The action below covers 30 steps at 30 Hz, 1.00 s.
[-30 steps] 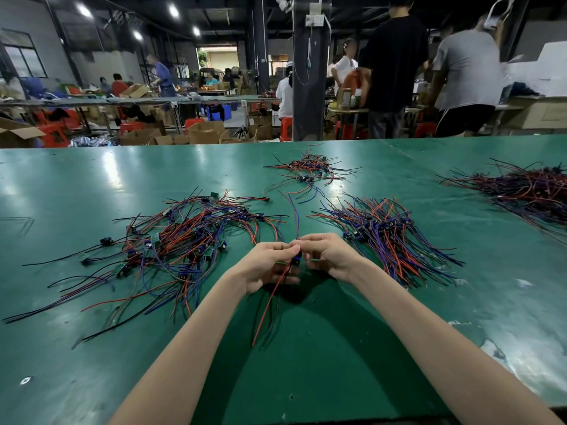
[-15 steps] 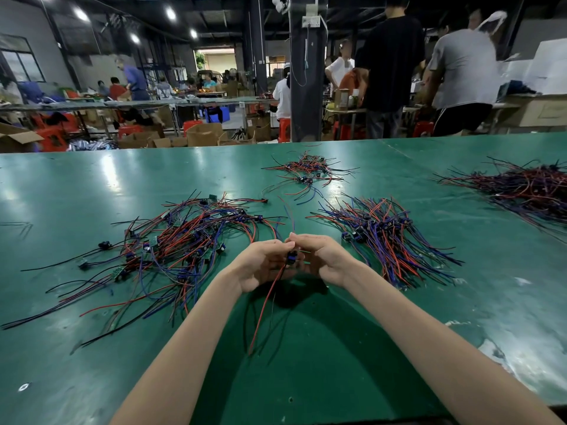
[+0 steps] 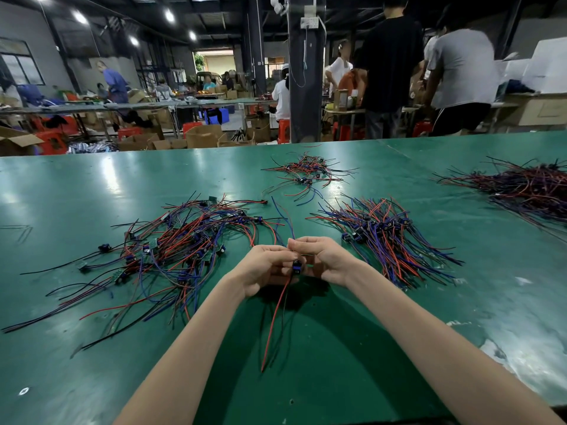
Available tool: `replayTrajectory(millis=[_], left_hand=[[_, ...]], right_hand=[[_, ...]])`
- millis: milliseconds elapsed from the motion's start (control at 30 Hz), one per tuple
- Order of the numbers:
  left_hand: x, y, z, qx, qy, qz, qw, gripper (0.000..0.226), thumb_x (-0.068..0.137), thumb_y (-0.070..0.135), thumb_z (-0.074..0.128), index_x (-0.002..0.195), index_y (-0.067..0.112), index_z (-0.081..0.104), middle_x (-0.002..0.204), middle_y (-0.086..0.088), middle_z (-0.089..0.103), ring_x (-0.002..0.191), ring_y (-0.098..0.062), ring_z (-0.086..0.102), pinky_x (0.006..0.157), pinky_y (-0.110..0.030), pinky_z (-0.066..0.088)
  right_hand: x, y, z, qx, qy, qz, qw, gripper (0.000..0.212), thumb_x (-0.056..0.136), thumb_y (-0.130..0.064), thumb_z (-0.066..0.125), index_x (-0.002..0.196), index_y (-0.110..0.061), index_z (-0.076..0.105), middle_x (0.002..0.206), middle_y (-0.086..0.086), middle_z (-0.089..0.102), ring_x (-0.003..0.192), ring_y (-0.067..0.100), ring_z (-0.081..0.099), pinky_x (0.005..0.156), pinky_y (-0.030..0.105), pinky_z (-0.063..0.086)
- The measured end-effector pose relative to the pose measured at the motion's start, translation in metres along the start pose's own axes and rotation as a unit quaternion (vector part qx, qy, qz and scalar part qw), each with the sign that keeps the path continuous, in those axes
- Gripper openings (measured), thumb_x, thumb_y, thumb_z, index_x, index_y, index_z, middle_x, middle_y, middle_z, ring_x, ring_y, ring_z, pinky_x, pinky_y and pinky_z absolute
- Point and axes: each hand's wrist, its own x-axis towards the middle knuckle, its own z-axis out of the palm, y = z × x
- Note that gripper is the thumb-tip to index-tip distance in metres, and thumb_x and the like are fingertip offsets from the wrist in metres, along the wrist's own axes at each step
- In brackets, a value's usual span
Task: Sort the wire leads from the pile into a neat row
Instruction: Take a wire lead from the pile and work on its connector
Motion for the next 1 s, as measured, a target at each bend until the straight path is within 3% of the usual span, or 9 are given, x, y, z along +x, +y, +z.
replayTrajectory(millis=[67, 133, 267, 533, 800, 867, 1000], left_hand=[[0.001, -0.001, 0.003, 0.008, 0.011, 0.008, 1.000, 0.012, 0.088, 0.003, 0.059, 0.083, 0.005, 0.071, 0.067, -0.004, 0.065, 0.052, -0.010, 0.054, 0.059, -0.031, 0.058], [0.002, -0.003, 0.005, 0.012, 0.031, 0.018, 0.999, 0.013, 0.087, 0.002, 0.060, 0.078, 0.007, 0.069, 0.067, -0.004, 0.067, 0.057, -0.013, 0.056, 0.065, -0.032, 0.057], [0.000, -0.002, 0.010, 0.023, 0.050, 0.027, 0.998, 0.012, 0.083, 0.002, 0.066, 0.072, 0.006, 0.065, 0.065, -0.007, 0.063, 0.056, -0.014, 0.057, 0.059, -0.026, 0.056], [-0.007, -0.001, 0.018, 0.025, -0.015, 0.025, 0.999, 0.018, 0.084, -0.001, 0.062, 0.066, 0.002, 0.065, 0.067, -0.013, 0.067, 0.053, -0.021, 0.063, 0.054, -0.024, 0.054], [-0.011, 0.002, 0.020, 0.044, -0.062, 0.017, 0.997, 0.030, 0.085, -0.005, 0.059, 0.059, 0.007, 0.069, 0.066, -0.012, 0.067, 0.052, -0.020, 0.063, 0.053, -0.024, 0.053], [-0.011, 0.002, 0.020, 0.046, -0.059, 0.018, 0.997, 0.029, 0.084, -0.004, 0.060, 0.059, 0.007, 0.069, 0.066, -0.012, 0.067, 0.052, -0.020, 0.062, 0.053, -0.024, 0.053], [-0.009, 0.001, 0.019, 0.037, -0.031, 0.030, 0.998, 0.028, 0.083, 0.001, 0.062, 0.057, 0.008, 0.069, 0.065, -0.010, 0.067, 0.050, -0.018, 0.061, 0.049, -0.020, 0.050]], right_hand=[[0.001, -0.001, -0.001, -0.032, 0.035, -0.019, 0.999, 0.019, 0.069, -0.016, 0.077, 0.072, -0.005, 0.062, 0.065, 0.007, 0.055, 0.058, 0.014, 0.046, 0.068, 0.029, 0.046], [0.002, -0.001, -0.002, -0.070, 0.084, -0.056, 0.992, 0.017, 0.073, -0.010, 0.077, 0.067, -0.006, 0.062, 0.056, 0.002, 0.056, 0.048, 0.009, 0.044, 0.052, 0.020, 0.043], [0.008, -0.001, -0.009, -0.100, 0.162, -0.130, 0.973, 0.020, 0.073, -0.005, 0.079, 0.062, -0.006, 0.062, 0.046, -0.002, 0.054, 0.039, 0.009, 0.038, 0.042, 0.019, 0.035], [0.014, -0.007, -0.031, -0.174, 0.284, -0.193, 0.923, 0.022, 0.073, -0.012, 0.081, 0.060, -0.012, 0.063, 0.049, -0.005, 0.053, 0.039, 0.005, 0.039, 0.047, 0.019, 0.038], [0.016, -0.014, -0.043, -0.246, 0.367, -0.237, 0.865, 0.015, 0.077, -0.019, 0.079, 0.069, -0.014, 0.068, 0.061, -0.005, 0.058, 0.056, 0.006, 0.048, 0.058, 0.016, 0.039], [0.018, -0.014, -0.043, -0.249, 0.367, -0.232, 0.866, 0.017, 0.078, -0.020, 0.079, 0.067, -0.016, 0.067, 0.061, -0.005, 0.058, 0.055, 0.007, 0.048, 0.058, 0.018, 0.040], [0.016, -0.015, -0.044, -0.161, 0.315, -0.184, 0.917, 0.019, 0.084, -0.022, 0.072, 0.072, -0.012, 0.062, 0.065, 0.000, 0.057, 0.052, 0.012, 0.047, 0.050, 0.022, 0.044]])
